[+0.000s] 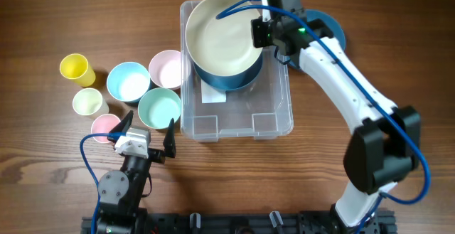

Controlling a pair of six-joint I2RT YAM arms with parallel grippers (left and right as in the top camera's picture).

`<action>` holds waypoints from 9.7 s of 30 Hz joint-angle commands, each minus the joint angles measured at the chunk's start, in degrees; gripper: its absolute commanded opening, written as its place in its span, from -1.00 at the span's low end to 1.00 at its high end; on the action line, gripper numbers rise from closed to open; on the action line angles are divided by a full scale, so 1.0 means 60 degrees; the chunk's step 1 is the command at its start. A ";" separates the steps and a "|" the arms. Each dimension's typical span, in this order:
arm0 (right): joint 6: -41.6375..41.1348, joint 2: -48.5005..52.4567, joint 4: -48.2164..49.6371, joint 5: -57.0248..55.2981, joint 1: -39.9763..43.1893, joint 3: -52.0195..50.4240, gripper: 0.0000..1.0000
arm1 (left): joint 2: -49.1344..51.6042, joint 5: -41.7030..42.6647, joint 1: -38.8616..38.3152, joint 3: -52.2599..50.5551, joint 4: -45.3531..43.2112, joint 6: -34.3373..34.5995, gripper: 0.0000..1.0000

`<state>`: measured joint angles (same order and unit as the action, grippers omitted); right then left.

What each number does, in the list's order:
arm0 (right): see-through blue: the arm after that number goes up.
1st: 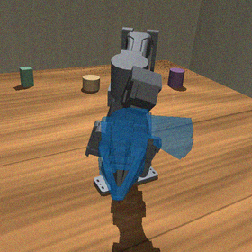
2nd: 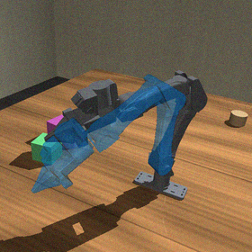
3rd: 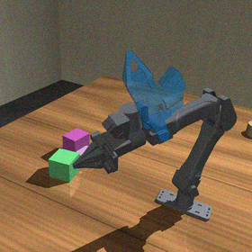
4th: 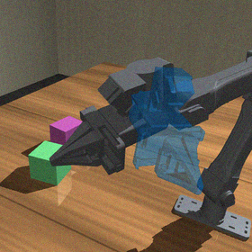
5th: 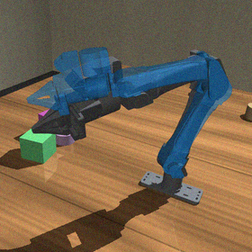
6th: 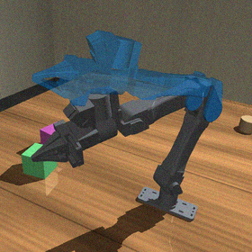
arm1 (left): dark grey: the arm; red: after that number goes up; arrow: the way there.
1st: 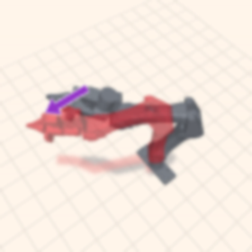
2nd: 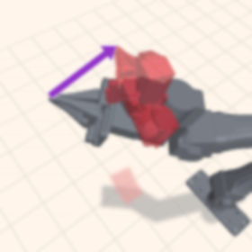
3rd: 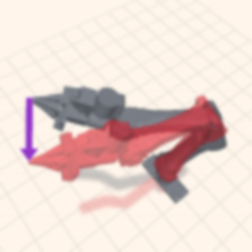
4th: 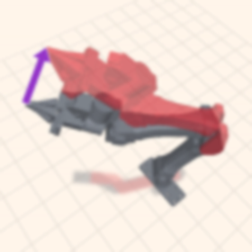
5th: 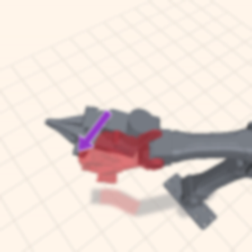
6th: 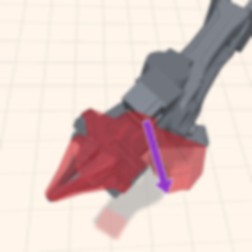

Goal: Pack container
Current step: 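Lift the cream bowl and lower it onto the teal bowl, then release the cream bowl and move right gripper to the teal plate, then grasp the teal plate rim, lift it over the container, then lower the teal plate onto the cream bowl and press it down, then open the right gripper and retract it to the right side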

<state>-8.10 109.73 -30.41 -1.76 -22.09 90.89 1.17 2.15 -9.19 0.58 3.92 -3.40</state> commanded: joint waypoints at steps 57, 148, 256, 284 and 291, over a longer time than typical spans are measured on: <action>-0.0652 0.2539 -0.1792 0.2299 0.5275 0.0200 0.04 | 0.0004 -0.0022 0.0069 -0.0044 0.0062 -0.0076 1.00; 0.0936 -0.0539 -0.2091 0.2663 -0.1457 0.0131 -0.85 | 0.0004 -0.0022 0.0069 -0.0044 0.0062 -0.0076 1.00; -0.0073 -0.2164 -0.4503 -0.2058 0.2215 0.0106 0.99 | 0.0004 -0.0022 0.0069 -0.0044 0.0062 -0.0076 0.99; -0.0073 -0.2164 -0.4503 -0.2058 0.2215 0.0106 0.99 | 0.0004 -0.0022 0.0069 -0.0044 0.0062 -0.0076 0.99; -0.0073 -0.2164 -0.4503 -0.2058 0.2215 0.0106 0.99 | 0.0004 -0.0022 0.0069 -0.0044 0.0062 -0.0076 1.00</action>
<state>-8.91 98.02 -57.65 -13.13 -8.80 91.26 1.17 2.15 -9.19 0.58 3.92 -3.40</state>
